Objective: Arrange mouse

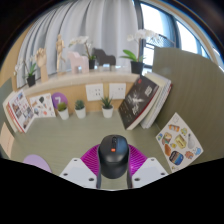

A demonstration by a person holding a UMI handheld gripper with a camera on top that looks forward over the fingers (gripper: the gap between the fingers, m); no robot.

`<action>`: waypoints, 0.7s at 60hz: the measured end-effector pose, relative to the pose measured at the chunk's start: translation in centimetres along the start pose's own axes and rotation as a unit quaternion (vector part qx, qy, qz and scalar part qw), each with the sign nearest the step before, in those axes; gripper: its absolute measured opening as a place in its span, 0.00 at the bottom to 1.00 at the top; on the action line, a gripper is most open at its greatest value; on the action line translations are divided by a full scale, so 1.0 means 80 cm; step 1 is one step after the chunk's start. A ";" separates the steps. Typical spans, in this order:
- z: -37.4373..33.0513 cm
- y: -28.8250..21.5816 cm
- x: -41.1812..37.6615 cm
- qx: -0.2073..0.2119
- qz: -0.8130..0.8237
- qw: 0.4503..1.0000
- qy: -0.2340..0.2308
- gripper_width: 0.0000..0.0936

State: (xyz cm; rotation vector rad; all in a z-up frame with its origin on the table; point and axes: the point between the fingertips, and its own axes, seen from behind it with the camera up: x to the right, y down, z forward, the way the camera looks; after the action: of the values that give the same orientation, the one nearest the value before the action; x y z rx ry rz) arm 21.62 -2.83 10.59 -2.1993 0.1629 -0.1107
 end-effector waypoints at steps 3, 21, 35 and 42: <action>-0.033 -0.043 -0.032 0.032 0.015 0.999 -0.001 0.37; -0.139 -0.103 -0.294 0.092 -0.029 0.992 -0.083 0.37; -0.072 0.077 -0.403 -0.030 -0.056 0.992 -0.107 0.37; -0.048 0.153 -0.416 -0.080 -0.054 0.990 -0.101 0.37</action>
State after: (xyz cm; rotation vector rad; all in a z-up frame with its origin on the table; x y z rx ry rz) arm -12.69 -7.83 2.31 -2.3628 -0.0643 0.0679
